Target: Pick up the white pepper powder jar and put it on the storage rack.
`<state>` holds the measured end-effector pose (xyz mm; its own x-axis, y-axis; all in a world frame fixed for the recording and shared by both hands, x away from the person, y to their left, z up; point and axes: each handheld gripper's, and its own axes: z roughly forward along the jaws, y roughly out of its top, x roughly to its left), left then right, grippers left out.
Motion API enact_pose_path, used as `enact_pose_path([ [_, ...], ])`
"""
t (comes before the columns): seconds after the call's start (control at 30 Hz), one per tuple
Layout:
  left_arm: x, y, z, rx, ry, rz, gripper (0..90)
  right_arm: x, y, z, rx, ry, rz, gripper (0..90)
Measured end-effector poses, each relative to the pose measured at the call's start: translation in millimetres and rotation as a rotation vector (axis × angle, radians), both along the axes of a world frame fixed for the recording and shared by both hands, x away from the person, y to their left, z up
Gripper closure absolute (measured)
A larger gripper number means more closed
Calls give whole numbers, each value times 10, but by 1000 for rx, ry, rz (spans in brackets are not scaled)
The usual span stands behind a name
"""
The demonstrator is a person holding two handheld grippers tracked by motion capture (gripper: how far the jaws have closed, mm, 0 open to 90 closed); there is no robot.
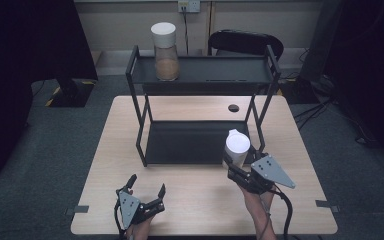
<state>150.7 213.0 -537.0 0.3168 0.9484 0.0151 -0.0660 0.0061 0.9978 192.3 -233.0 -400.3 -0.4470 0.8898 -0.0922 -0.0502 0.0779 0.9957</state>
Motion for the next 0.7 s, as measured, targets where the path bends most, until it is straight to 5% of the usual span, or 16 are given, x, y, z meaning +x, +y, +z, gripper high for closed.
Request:
enact_pose_path([
  [0.7,-2,-7,-1,-1,0,4,6,340,-3,486,49,-42,8,304],
])
